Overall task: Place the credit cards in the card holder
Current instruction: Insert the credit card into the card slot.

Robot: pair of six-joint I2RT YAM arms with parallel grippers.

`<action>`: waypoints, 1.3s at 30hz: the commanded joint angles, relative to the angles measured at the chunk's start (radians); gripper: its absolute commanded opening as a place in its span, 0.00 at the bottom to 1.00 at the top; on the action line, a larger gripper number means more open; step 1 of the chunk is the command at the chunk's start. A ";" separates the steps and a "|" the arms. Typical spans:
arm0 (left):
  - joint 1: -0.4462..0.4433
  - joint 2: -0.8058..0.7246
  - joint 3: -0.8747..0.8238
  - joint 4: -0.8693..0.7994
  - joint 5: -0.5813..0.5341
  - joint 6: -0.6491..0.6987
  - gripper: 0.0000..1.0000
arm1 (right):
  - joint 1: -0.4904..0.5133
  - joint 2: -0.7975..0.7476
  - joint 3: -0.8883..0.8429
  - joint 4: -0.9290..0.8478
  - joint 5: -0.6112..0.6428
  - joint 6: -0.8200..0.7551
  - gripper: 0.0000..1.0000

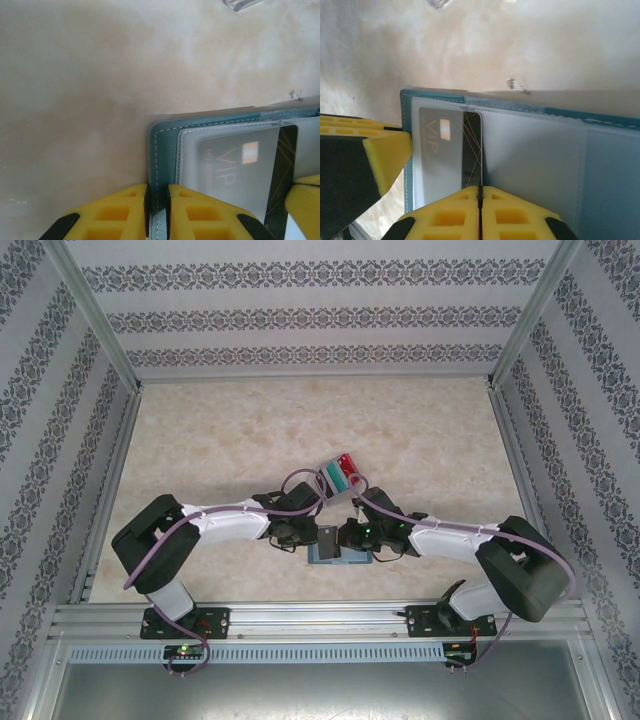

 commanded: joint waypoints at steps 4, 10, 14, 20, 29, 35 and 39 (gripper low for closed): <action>-0.001 0.027 0.005 0.003 0.014 0.008 0.21 | 0.025 0.052 0.066 -0.010 -0.030 -0.023 0.07; -0.001 0.007 -0.013 0.020 0.011 -0.012 0.26 | 0.038 0.056 0.059 0.005 -0.016 0.060 0.10; -0.001 -0.003 -0.012 0.012 0.005 -0.012 0.29 | 0.038 0.048 0.069 -0.015 -0.024 0.056 0.12; -0.001 -0.109 0.010 -0.107 -0.102 -0.009 0.33 | 0.039 -0.051 0.080 -0.169 0.108 -0.006 0.21; -0.012 -0.187 0.070 -0.074 -0.044 0.010 0.28 | 0.011 -0.057 0.077 -0.211 0.108 -0.033 0.09; -0.014 -0.057 0.114 0.050 0.116 0.016 0.22 | 0.011 -0.040 0.073 -0.238 0.138 -0.042 0.06; -0.014 0.019 0.109 0.086 0.135 -0.007 0.19 | -0.001 -0.037 0.050 -0.242 0.163 -0.041 0.06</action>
